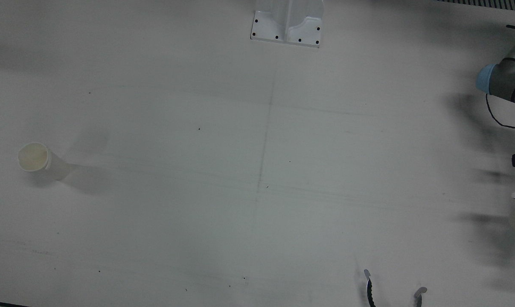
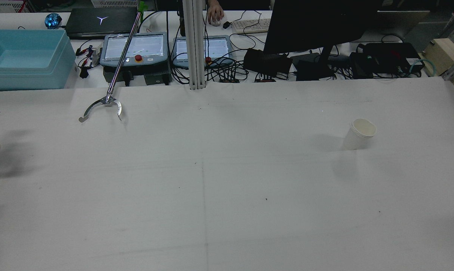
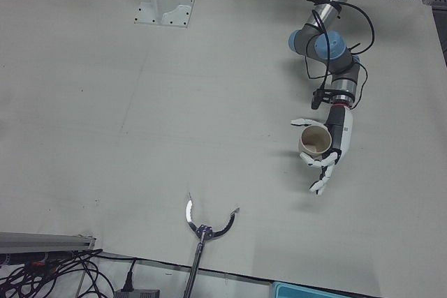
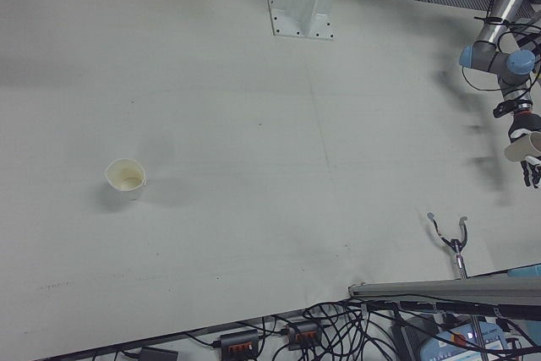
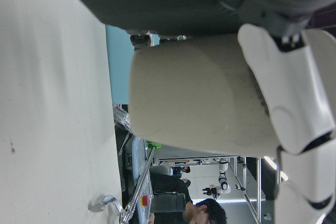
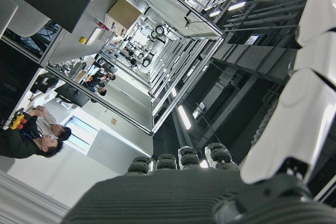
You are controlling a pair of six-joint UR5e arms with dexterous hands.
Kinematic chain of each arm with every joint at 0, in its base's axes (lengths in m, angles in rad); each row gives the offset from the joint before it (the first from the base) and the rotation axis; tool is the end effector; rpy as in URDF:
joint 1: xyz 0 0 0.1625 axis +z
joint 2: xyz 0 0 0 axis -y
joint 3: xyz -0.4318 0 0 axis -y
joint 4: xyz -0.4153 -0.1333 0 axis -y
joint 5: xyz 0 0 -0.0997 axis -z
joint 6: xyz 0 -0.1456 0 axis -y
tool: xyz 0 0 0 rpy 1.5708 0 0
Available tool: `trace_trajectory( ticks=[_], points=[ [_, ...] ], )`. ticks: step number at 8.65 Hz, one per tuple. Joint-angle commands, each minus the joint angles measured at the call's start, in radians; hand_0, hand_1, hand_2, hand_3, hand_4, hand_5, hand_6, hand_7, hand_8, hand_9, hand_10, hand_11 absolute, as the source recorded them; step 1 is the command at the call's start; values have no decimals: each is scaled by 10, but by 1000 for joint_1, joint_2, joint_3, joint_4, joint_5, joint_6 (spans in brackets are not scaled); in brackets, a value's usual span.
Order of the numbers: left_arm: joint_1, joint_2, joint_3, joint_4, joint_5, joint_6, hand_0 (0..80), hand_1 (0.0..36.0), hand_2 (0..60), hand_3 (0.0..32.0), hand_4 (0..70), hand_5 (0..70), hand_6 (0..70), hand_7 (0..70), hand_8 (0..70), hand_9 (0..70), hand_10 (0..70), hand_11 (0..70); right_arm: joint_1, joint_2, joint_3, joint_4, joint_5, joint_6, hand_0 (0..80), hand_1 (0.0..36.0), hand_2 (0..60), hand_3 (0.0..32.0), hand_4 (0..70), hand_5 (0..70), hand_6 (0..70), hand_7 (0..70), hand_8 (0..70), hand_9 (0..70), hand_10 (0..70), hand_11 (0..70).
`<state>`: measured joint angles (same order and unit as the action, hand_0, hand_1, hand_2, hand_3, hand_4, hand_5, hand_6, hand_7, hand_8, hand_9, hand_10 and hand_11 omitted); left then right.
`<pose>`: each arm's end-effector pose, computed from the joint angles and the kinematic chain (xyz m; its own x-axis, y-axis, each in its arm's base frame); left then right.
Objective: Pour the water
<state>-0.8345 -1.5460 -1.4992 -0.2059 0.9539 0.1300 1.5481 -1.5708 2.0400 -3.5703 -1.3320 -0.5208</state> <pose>0.1958 -0.5400 0.7203 -0.9917 -0.1102 -0.0662 0.0556 0.0961 -0.9938 0.1560 -0.5195 0.5004 -0.8477 -0.2060 0.4889 -0.4852 -0.0715 -0.8715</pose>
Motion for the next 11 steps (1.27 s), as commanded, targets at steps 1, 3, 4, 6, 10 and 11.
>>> trace_trajectory(
  ticks=[1,3,4,6,10,11],
  points=[
    [0,27,-3,-21,-1,-3,477,136,317,0,512,700,101,208,56,111,47,73,-54,-2,-46,33,7,19,466,157,206,0,87,0,54,75,30,64,34,65],
    [-2,38,-3,-27,-1,-7,475,127,292,0,512,700,101,209,54,109,43,68,-109,-8,-49,28,-1,4,475,165,197,0,89,0,66,99,33,70,36,68],
    [0,53,-3,-42,-1,-9,475,122,276,0,509,700,102,208,55,108,43,67,-149,-23,-64,28,-3,-8,478,160,167,0,93,0,65,100,29,65,33,64],
    [0,69,-3,-61,-1,-9,476,118,258,0,508,700,100,205,53,107,42,66,-178,-49,-67,31,1,-69,471,151,149,0,84,0,51,81,17,47,24,50],
    [0,73,-3,-66,-1,-7,478,123,269,0,510,700,107,209,61,114,45,70,-250,-38,-401,298,11,153,463,131,70,0,0,0,0,0,0,20,40,75],
    [0,73,-4,-66,-1,-7,479,123,266,0,509,700,107,209,61,114,44,69,-266,-38,-414,329,11,162,469,140,78,0,3,0,0,0,0,15,30,61]
  ],
)
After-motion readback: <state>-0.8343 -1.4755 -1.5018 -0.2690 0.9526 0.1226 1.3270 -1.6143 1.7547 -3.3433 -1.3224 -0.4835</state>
